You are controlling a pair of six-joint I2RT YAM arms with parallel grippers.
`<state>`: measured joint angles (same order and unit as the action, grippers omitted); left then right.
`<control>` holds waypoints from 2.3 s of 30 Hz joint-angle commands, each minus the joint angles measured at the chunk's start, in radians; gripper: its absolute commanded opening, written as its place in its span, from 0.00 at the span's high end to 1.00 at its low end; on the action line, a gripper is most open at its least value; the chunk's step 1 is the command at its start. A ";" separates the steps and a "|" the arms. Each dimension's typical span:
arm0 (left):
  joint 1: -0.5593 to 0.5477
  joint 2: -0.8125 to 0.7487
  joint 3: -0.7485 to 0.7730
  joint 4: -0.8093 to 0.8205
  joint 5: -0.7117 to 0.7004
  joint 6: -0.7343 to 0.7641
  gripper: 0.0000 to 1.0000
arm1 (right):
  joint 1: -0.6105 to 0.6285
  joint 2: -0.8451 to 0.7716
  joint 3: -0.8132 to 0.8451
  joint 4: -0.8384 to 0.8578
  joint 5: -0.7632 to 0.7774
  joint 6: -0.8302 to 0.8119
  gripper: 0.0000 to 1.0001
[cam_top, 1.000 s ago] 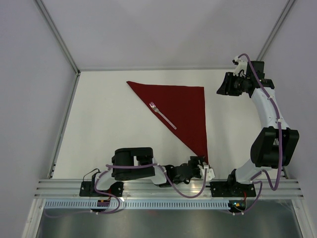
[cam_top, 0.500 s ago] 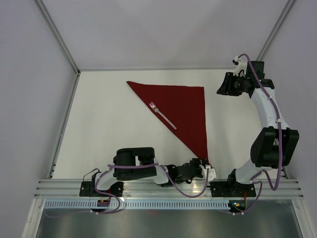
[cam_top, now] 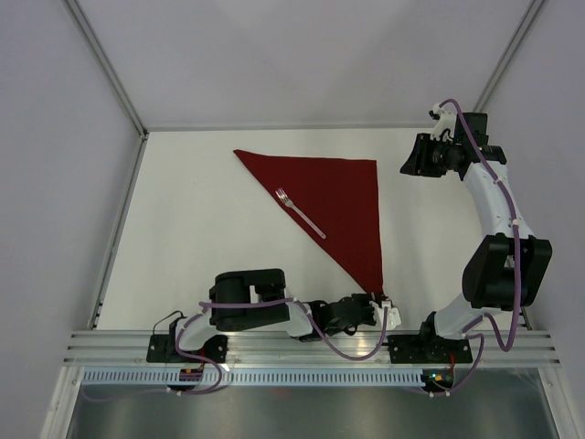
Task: Fold the napkin, place the utensils inside, and roll it up
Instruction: Fold the napkin at the center of the board.
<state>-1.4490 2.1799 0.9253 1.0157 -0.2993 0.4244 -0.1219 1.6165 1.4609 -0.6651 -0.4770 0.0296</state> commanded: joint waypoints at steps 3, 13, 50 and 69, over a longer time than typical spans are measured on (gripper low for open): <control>0.007 -0.015 0.029 -0.031 0.057 -0.061 0.87 | -0.005 -0.010 -0.004 0.019 -0.011 0.001 0.56; 0.032 -0.115 0.023 -0.063 0.101 -0.148 0.98 | -0.005 -0.010 -0.004 0.019 -0.011 0.004 0.56; 0.829 -0.359 0.007 -0.327 0.172 -0.854 0.98 | -0.004 0.008 -0.004 0.015 -0.025 0.010 0.56; 0.934 -0.279 0.087 -0.382 0.249 -0.897 0.97 | -0.001 0.020 -0.005 0.012 -0.022 0.006 0.56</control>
<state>-0.5285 1.8881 0.9810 0.6231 -0.0822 -0.4221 -0.1219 1.6226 1.4609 -0.6655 -0.4816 0.0299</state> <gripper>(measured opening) 0.033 0.442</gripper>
